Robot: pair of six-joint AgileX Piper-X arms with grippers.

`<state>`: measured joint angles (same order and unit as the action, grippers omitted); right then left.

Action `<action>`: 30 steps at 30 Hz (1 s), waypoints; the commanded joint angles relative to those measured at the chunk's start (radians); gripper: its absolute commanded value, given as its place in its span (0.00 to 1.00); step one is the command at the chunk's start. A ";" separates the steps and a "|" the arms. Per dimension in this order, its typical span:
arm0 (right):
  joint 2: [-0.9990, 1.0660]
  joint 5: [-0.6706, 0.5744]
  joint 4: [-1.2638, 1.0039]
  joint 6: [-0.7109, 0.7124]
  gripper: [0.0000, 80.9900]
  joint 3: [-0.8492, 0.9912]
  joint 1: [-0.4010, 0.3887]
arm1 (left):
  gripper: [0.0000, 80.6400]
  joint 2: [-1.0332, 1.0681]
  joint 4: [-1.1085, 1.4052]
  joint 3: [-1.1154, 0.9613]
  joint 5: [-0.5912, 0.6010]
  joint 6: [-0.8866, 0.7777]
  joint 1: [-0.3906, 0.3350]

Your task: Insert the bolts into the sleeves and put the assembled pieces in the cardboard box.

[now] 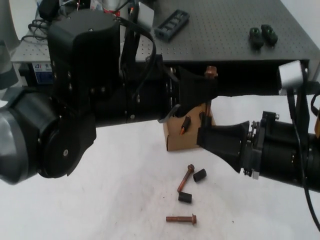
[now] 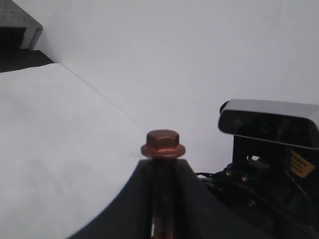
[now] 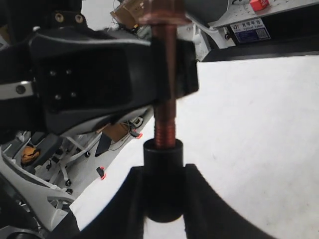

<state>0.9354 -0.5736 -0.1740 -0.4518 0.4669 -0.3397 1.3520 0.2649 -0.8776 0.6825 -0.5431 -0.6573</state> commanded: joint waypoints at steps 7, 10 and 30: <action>-0.006 0.121 -0.136 0.017 0.03 0.015 0.009 | 0.33 0.001 -0.017 -0.003 0.060 -0.012 -0.003; 0.010 0.189 -0.128 0.065 0.03 0.024 0.054 | 0.70 0.001 -0.050 -0.003 0.030 -0.009 0.002; 1.019 0.484 0.607 0.417 0.03 0.995 0.164 | 0.46 0.373 -0.736 -0.216 -0.367 0.944 -0.042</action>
<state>1.9306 -0.0987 0.4015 -0.0456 1.4074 -0.1799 1.7036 -0.4057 -1.0409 0.3730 0.3017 -0.6878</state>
